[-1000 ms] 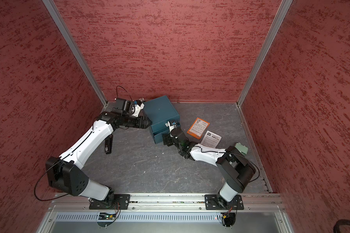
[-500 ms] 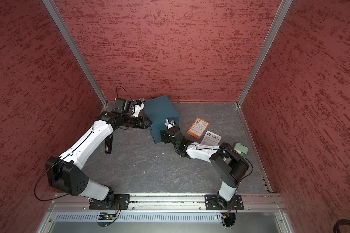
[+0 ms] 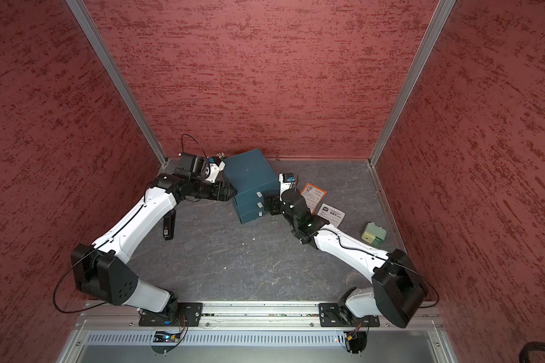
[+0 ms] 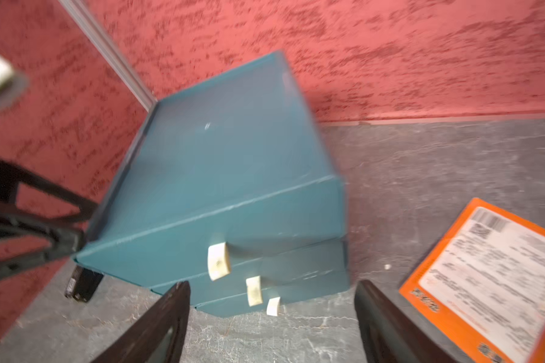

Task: Take the seed bags out of the drawer
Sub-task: Close the drawer in the storage box, then adjust the storage box at the center of the board.

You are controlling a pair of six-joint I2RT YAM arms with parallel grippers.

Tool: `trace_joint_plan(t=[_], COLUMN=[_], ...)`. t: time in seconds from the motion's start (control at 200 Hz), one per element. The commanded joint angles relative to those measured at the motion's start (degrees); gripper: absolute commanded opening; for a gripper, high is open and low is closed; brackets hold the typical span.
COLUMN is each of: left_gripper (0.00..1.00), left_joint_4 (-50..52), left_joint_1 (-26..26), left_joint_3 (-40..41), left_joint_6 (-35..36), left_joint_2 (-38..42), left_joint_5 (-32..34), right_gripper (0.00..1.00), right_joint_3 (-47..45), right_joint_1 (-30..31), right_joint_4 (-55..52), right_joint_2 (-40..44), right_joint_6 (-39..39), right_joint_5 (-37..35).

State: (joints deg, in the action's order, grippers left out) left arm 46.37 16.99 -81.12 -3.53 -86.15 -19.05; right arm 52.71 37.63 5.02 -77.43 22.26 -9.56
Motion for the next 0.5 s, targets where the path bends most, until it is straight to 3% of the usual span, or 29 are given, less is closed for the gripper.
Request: trace_joint_plan(t=[0.0, 0.22, 0.496], left_gripper=[0.87, 0.88, 0.93], left_joint_4=[1.3, 1.1, 1.4], left_joint_1=[-0.4, -0.4, -0.4], left_joint_3=[-0.9, -1.5, -1.8], left_joint_6=[1.3, 1.3, 1.3], left_joint_2=[-0.7, -0.9, -0.3], left_joint_5=[0.2, -0.2, 0.1], right_gripper=[0.87, 0.89, 0.89], right_joint_3=[3.6, 13.5, 26.5], right_joint_1=[-3.8, -11.9, -13.4], right_joint_4=[-8.5, -9.8, -8.3], right_joint_2=[0.9, -7.2, -21.6], right_joint_6=[2.9, 7.5, 12.8], right_joint_5=[6.2, 18.6, 31.2])
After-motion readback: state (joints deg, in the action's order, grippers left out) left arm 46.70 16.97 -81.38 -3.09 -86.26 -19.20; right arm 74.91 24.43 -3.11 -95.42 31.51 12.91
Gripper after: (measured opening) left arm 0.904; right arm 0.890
